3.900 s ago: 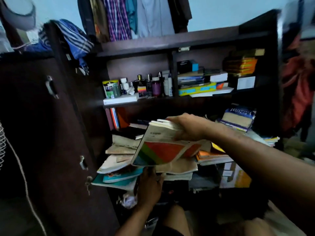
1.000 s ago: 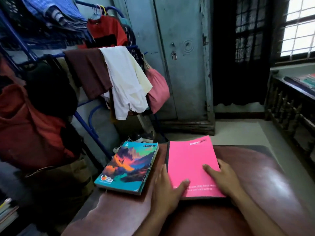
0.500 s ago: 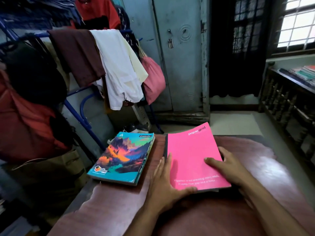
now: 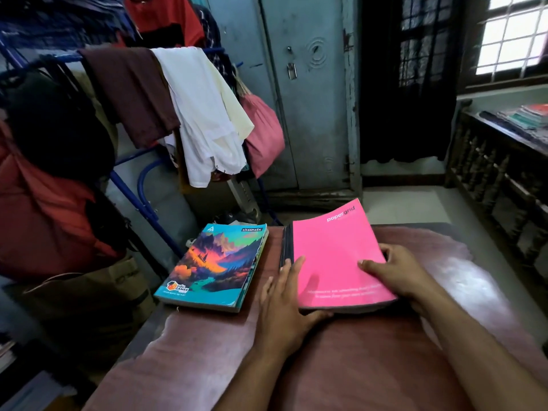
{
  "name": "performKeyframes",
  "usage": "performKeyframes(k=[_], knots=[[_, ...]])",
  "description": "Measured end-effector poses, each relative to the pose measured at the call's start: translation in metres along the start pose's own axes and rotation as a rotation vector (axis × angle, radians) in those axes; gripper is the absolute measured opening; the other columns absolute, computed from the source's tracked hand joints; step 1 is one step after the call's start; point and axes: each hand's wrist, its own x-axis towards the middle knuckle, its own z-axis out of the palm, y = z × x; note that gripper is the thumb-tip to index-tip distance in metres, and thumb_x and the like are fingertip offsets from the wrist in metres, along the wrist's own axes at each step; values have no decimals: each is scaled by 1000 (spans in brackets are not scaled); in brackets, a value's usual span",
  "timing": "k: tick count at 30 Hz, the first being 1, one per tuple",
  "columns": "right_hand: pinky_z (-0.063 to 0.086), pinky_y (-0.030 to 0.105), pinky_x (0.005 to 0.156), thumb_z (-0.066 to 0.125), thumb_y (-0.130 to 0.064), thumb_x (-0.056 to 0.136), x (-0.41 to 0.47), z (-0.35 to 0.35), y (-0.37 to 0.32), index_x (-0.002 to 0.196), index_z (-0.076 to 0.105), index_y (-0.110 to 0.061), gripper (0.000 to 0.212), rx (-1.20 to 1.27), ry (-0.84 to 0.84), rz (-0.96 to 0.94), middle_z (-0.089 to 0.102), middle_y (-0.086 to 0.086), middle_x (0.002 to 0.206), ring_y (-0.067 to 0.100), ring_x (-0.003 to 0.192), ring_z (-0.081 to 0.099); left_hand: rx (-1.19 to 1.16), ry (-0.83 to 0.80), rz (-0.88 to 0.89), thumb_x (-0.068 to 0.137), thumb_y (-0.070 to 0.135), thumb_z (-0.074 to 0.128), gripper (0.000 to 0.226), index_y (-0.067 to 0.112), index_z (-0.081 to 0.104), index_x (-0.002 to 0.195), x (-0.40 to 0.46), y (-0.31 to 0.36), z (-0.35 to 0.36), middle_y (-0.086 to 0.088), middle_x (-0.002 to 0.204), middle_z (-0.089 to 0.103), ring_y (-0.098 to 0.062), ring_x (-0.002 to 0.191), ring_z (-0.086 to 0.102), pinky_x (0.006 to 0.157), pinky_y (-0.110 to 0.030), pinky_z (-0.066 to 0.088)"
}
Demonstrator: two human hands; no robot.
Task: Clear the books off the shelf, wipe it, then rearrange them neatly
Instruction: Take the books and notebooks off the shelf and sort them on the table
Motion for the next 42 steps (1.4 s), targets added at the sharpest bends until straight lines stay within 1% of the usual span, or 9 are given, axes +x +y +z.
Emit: performKeyframes(k=[4,8,13,17,21,26,29,34,42], knots=[[54,27,56,69,-6,94,-9,-14,-4,110,68,-3,17,148,-33,147,76,14,95,23,71,71,-71,-64,30,81,57,77,107,58,-2,153,0,2,2,11,168,-23,-16,156,10,122,-42,27],[50,22,45,65,-4,94,-14,-24,-5,112,63,-3,18,209,6,188,75,17,91,19,59,69,14,-63,230,93,42,69,88,54,7,153,-4,5,3,16,164,-31,-13,157,6,117,-47,38],[55,27,53,70,-4,92,-14,-39,3,117,60,-3,28,269,-37,225,75,20,101,23,69,71,-34,-61,231,92,35,72,94,53,2,153,-3,2,7,20,161,-34,13,145,-21,119,-25,11],[55,31,59,69,1,92,-19,-52,4,110,60,-7,22,255,53,198,73,17,100,26,74,69,-59,-102,76,91,47,70,99,49,-4,158,1,1,5,10,171,-6,-8,156,4,122,-28,17],[55,37,72,70,1,89,-43,-90,31,116,63,-2,28,209,262,212,73,17,100,31,78,69,117,-156,93,98,60,50,69,43,21,158,2,-1,10,6,168,21,-16,156,13,123,-28,8],[57,44,79,71,1,87,-74,-147,35,108,65,-10,24,-26,406,211,71,15,101,32,86,69,211,-97,115,81,71,29,80,34,50,148,11,-10,28,-6,158,43,-23,150,34,127,-36,6],[55,39,77,72,0,85,-75,-154,33,111,66,-7,28,-125,420,228,72,15,104,31,87,68,306,-83,46,77,74,22,84,34,51,146,7,-4,22,-2,158,44,-20,151,30,127,-42,3],[47,34,77,72,-7,86,-69,-144,29,116,67,-2,31,-310,410,183,71,19,109,34,98,67,367,-42,-18,78,74,11,79,36,47,138,-1,8,8,6,152,42,-21,151,22,123,-46,19],[48,37,82,67,-6,90,-121,-159,29,121,63,-7,31,-246,447,175,69,12,113,29,99,64,366,-56,64,97,63,32,65,34,34,155,-4,11,7,0,165,29,-20,152,26,124,-48,18]])
